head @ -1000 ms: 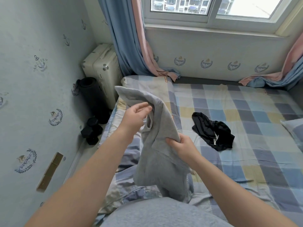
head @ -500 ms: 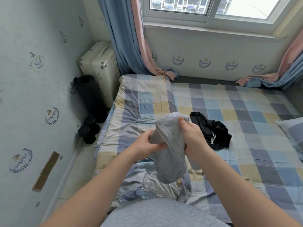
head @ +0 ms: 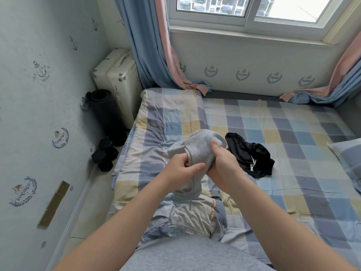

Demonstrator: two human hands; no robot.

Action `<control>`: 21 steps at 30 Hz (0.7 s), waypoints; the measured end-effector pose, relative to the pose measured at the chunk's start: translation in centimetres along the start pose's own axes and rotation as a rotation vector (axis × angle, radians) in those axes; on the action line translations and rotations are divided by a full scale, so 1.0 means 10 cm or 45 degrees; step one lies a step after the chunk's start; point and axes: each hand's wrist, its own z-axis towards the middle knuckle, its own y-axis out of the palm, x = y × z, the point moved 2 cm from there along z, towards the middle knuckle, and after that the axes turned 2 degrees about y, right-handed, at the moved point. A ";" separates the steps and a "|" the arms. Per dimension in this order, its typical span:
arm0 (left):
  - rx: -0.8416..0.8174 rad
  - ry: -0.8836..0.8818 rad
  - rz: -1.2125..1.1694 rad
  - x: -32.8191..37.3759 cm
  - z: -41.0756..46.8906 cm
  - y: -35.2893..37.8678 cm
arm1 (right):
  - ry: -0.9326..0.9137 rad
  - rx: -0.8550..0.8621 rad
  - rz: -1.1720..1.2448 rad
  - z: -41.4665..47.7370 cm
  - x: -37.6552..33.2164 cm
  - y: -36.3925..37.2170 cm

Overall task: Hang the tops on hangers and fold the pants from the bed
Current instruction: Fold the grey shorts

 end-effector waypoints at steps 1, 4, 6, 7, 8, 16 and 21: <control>0.059 -0.010 0.012 0.00 0.01 0.00 | 0.006 0.008 -0.031 0.01 -0.01 -0.01; 0.210 -0.053 -0.149 0.07 0.04 -0.08 | 0.022 -0.022 -0.181 0.03 -0.01 -0.08; 0.314 -0.043 -0.263 0.19 0.09 -0.19 | 0.022 -0.042 -0.279 0.03 0.02 -0.16; 0.351 -0.032 -0.314 0.25 0.12 -0.25 | 0.016 -0.052 -0.310 0.02 0.03 -0.18; 0.377 -0.024 -0.358 0.32 0.15 -0.30 | 0.012 -0.073 -0.332 -0.01 0.05 -0.20; 0.294 -0.106 -0.580 0.40 0.18 -0.23 | -0.126 -0.337 -0.856 -0.22 0.36 -0.05; 0.423 -0.067 -0.550 0.43 0.22 -0.36 | -0.242 -0.049 -0.936 -0.19 0.30 -0.12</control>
